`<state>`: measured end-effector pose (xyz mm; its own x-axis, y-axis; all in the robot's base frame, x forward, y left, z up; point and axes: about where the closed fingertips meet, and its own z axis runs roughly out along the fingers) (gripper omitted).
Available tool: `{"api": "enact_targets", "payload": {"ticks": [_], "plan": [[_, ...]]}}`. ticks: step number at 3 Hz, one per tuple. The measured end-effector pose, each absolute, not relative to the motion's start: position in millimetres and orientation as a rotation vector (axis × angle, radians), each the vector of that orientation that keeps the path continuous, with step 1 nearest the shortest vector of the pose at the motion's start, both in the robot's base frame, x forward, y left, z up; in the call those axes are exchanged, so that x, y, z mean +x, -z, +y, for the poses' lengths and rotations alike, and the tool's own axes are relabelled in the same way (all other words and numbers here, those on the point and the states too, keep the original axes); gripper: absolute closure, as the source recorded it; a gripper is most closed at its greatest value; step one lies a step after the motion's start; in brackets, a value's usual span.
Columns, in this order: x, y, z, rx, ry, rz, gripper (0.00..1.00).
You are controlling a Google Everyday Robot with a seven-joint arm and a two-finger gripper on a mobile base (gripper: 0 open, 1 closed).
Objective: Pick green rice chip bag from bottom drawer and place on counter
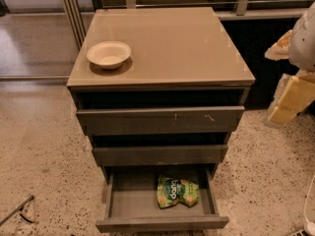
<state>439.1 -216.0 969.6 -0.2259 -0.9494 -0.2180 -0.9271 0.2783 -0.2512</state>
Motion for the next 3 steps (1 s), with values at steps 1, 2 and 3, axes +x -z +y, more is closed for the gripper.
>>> {"api": "enact_targets", "payload": {"ticks": [1,2,3], "plan": [[442,-932,-208,-1.704,0.038,2.221,0.43],[451,-869,-199,-1.716,-0.042,2.24,0.66],[454,-800,-199,-1.725,-0.12,2.292,0.89]]}}
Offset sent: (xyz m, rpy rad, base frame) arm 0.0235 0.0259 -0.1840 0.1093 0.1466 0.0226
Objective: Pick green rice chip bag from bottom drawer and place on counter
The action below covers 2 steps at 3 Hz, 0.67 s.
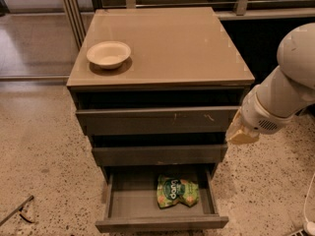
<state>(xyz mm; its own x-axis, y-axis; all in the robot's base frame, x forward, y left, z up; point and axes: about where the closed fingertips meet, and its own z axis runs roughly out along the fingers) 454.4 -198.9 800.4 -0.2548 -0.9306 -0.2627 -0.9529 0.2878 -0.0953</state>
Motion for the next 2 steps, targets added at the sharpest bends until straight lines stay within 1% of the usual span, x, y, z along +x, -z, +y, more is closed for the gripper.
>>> {"api": "enact_targets", "payload": {"ticks": [1,2], "plan": [[454.3,-794.1,-198.7,-1.726,-0.128,2.296,1.0],[454.3,-793.7,-198.6,-1.726,-0.128,2.296,1.0]]}}
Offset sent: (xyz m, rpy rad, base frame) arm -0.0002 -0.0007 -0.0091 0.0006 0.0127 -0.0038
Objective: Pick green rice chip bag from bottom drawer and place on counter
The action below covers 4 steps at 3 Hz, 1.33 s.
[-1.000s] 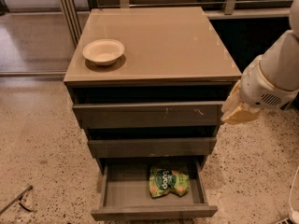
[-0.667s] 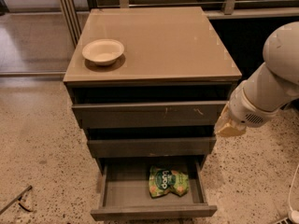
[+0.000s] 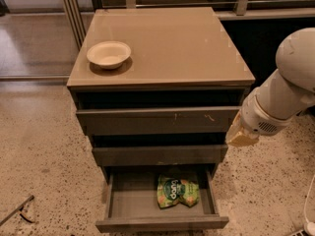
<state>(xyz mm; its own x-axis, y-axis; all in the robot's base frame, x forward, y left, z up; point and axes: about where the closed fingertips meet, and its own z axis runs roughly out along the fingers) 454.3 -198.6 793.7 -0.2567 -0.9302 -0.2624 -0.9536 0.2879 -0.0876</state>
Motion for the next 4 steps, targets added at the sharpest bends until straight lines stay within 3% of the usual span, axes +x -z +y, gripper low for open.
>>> {"api": "enact_targets", "payload": {"ticks": [1,3,4], "plan": [[456,-745,-204,-1.716,-0.149,2.304,1.0],[467,-543,-211,-1.611,-0.372,2.33,1.0],[456,-503,-203,-1.616,-0.466,2.349,1.0]]}}
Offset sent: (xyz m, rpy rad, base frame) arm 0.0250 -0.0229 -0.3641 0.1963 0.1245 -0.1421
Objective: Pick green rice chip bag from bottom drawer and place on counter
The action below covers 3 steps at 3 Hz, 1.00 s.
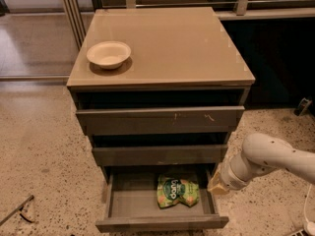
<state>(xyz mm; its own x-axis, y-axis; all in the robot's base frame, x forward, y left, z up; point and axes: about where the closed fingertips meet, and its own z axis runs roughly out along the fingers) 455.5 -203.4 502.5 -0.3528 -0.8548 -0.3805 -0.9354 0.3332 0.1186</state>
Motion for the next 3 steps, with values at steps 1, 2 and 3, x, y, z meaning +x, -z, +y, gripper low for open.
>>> {"api": "enact_targets", "payload": {"ticks": [1,2,3], "plan": [[456,-503,-203,-1.616,-0.466,2.349,1.0],[458,-480,-205,-1.662,-0.439,2.314,1.0],[483,-440,-210,-1.691,-0.371,2.213,1.0]]}}
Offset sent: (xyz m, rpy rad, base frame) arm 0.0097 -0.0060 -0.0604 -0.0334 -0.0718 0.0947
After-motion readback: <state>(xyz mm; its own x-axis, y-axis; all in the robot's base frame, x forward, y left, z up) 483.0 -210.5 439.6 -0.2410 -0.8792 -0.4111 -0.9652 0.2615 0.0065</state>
